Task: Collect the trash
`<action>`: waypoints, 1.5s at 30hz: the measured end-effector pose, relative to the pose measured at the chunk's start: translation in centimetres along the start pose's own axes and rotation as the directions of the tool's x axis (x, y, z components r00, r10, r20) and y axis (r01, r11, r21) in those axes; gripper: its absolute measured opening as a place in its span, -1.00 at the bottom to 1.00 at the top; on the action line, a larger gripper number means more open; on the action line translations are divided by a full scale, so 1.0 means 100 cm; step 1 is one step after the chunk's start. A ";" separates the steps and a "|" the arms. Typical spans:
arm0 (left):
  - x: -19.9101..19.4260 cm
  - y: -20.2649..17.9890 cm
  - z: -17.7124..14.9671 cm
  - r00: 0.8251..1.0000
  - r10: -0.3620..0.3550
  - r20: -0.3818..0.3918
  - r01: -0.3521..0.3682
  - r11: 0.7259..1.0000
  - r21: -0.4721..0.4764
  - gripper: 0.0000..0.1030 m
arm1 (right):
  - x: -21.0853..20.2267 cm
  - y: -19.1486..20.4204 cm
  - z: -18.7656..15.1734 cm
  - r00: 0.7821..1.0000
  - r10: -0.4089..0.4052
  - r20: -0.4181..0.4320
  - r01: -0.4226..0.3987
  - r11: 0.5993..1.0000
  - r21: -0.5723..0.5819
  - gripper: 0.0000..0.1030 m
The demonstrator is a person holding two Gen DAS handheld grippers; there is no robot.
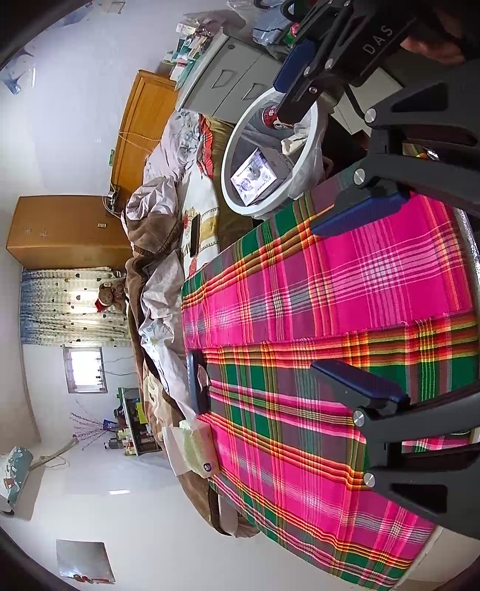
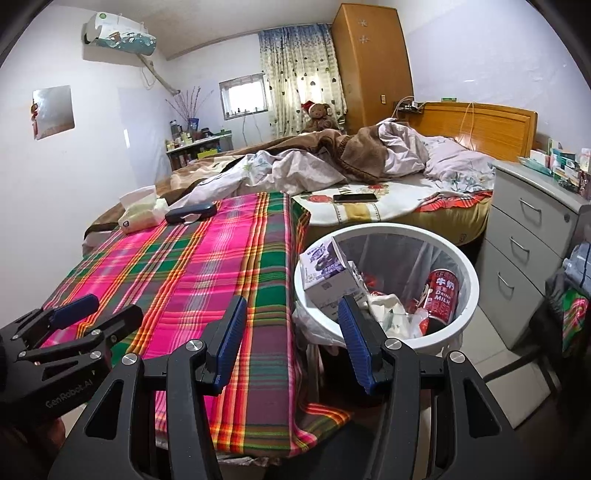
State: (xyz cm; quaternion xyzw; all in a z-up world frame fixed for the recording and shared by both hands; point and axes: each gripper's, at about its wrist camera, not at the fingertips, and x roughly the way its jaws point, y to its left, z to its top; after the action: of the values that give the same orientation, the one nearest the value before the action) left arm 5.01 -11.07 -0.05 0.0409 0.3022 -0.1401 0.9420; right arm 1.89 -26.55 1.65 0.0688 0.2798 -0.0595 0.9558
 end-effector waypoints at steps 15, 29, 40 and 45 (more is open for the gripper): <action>-0.004 0.002 0.001 1.000 0.007 0.018 -0.007 1.000 -0.009 0.38 | 0.000 0.002 -0.002 1.000 -0.002 -0.003 0.002 1.000 0.000 0.03; -0.010 0.005 0.001 1.000 0.010 0.026 -0.010 1.000 -0.010 0.38 | -0.004 0.004 -0.003 1.000 0.001 -0.002 -0.001 1.000 0.008 0.03; -0.013 0.004 0.002 1.000 0.009 0.027 -0.009 1.000 -0.010 0.38 | -0.006 0.006 -0.005 1.000 0.004 -0.004 -0.004 1.000 0.010 0.03; -0.013 0.003 0.003 1.000 0.010 0.028 -0.009 1.000 -0.009 0.38 | -0.006 0.005 -0.004 1.000 0.006 -0.005 -0.006 1.000 0.010 0.03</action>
State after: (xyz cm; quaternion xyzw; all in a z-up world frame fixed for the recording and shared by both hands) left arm 4.23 -10.50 0.94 0.0363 0.2896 -0.1349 0.9469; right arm 1.28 -25.92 1.64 0.0747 0.2817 -0.0576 0.9549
